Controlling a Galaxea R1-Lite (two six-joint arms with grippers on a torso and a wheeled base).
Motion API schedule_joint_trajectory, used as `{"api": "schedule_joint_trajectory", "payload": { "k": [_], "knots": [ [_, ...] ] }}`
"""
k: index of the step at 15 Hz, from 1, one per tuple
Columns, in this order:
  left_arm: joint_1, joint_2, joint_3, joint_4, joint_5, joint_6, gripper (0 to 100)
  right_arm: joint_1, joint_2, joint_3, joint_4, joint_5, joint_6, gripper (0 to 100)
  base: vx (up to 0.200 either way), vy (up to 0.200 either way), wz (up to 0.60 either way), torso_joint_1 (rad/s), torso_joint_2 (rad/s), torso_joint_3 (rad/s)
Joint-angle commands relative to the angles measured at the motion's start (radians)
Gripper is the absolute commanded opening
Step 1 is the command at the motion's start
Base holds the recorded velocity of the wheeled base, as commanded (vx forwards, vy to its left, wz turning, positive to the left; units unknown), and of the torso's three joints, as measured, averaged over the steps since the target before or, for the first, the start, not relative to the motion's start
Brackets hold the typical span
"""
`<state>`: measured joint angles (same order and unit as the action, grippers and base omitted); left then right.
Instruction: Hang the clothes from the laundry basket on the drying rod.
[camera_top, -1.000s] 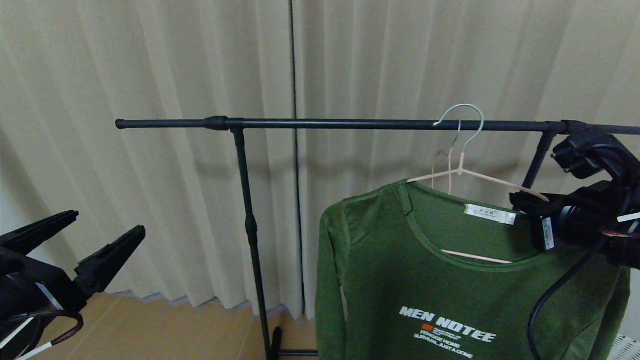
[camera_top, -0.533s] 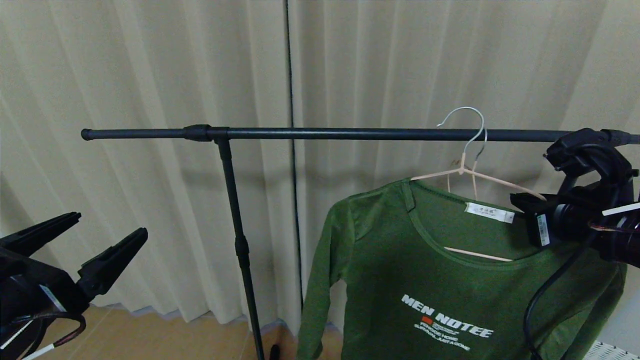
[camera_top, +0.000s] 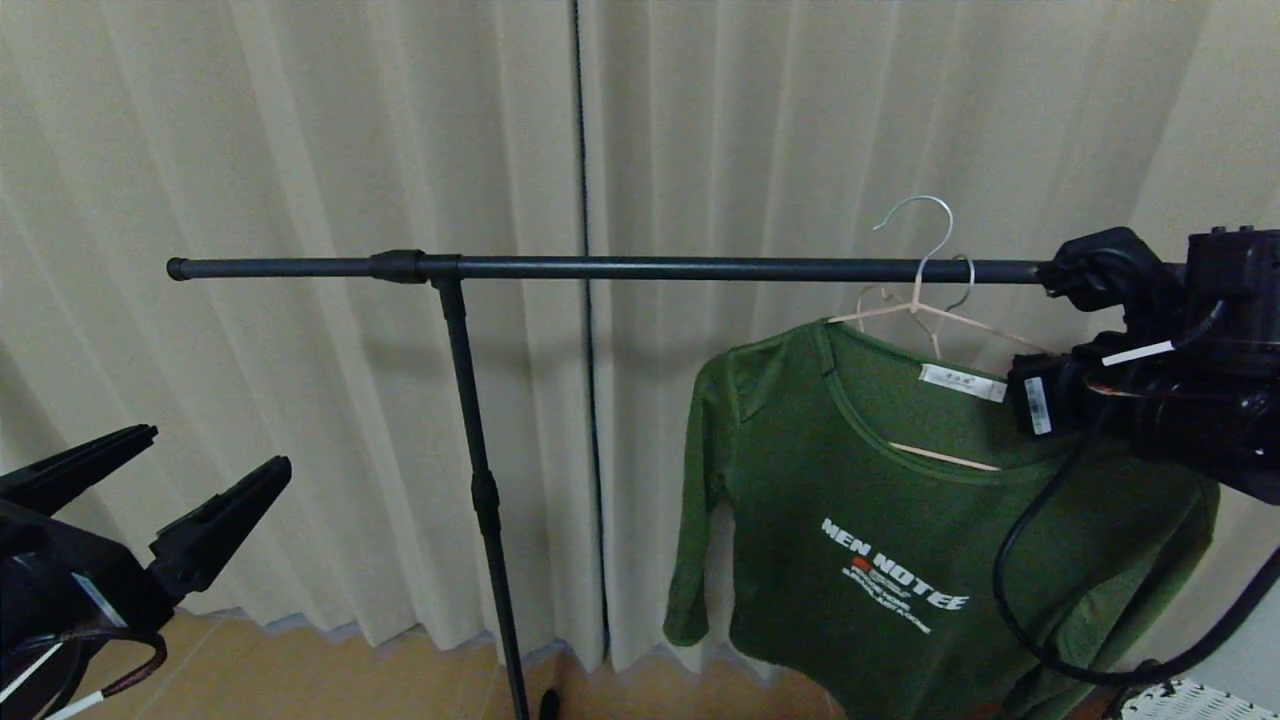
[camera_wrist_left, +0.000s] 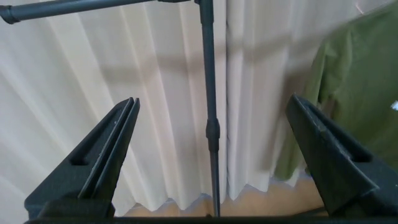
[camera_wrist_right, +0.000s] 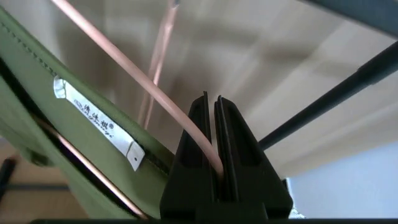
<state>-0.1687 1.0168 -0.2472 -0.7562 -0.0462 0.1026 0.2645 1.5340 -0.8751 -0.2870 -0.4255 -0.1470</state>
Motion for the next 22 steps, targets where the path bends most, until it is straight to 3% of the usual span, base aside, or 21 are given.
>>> {"api": "schedule_joint_trajectory", "payload": {
  "k": [1,6,15,22],
  "knots": [
    [0.000,-0.001,0.000,0.000,0.000,0.000,100,0.001,0.081,-0.053,0.000,-0.035,0.000,0,0.000,0.000,0.00,0.000,0.00,0.000],
    [0.000,-0.003,0.002,0.000,0.000,0.000,100,0.055,0.136,-0.062,0.005,-0.160,-0.006,0,0.000,0.000,0.00,0.000,0.00,0.000],
    [0.000,0.002,0.002,0.001,0.000,0.000,100,0.205,0.187,-0.114,0.023,-0.177,-0.051,0,0.000,0.000,0.00,0.000,0.00,0.000],
    [0.000,0.000,0.002,0.001,0.000,-0.001,100,0.257,0.242,-0.168,0.026,-0.177,-0.059,0,0.000,0.000,0.00,0.000,0.00,0.000]
  ]
}}
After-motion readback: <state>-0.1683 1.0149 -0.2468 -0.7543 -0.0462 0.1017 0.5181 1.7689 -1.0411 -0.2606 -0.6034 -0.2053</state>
